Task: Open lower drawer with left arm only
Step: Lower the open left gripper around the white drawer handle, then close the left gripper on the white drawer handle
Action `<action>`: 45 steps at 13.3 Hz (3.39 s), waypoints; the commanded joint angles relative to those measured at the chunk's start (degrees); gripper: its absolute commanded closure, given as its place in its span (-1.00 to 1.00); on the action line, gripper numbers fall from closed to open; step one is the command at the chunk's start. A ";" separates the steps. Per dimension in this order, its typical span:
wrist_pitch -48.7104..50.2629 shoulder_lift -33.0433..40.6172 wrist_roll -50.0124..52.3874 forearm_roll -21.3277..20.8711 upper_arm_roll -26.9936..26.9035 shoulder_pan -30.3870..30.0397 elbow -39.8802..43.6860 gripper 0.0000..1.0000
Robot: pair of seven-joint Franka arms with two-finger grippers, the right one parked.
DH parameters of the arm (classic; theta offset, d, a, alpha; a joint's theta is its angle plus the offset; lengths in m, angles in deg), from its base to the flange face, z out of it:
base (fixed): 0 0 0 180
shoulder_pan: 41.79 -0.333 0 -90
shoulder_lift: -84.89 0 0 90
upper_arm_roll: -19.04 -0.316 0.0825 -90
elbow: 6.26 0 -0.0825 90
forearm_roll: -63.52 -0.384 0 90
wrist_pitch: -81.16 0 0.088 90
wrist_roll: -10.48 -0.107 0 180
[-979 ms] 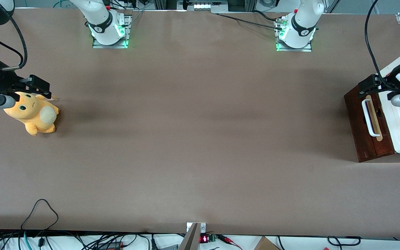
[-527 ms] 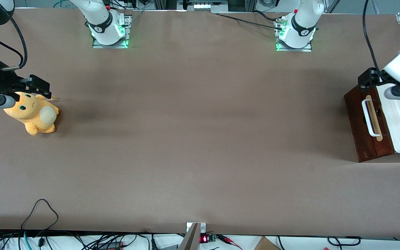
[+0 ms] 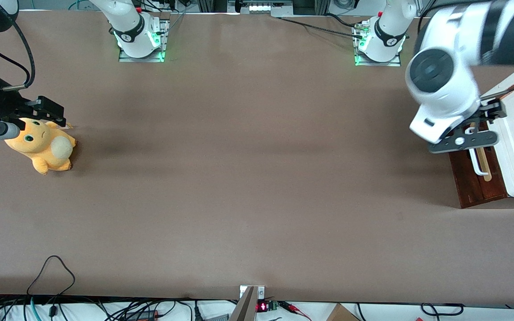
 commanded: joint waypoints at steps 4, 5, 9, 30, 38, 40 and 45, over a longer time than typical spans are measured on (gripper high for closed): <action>6.78 -9.12 18.44 -12.81 4.89 -0.80 -6.20 -0.91; 7.58 -11.31 23.17 -15.53 5.43 -0.89 -8.39 -0.91; 7.76 -19.40 37.17 -24.76 5.43 -2.12 -15.43 -0.89; 7.33 -29.70 44.40 -45.09 -3.53 -5.46 -18.52 -0.42; 6.97 -30.14 44.31 -45.87 -4.06 -5.72 -18.52 -0.02; 6.97 -30.14 44.31 -45.88 -4.06 -5.90 -18.52 0.02; 6.97 -30.14 44.31 -45.97 -4.06 -6.08 -18.43 0.21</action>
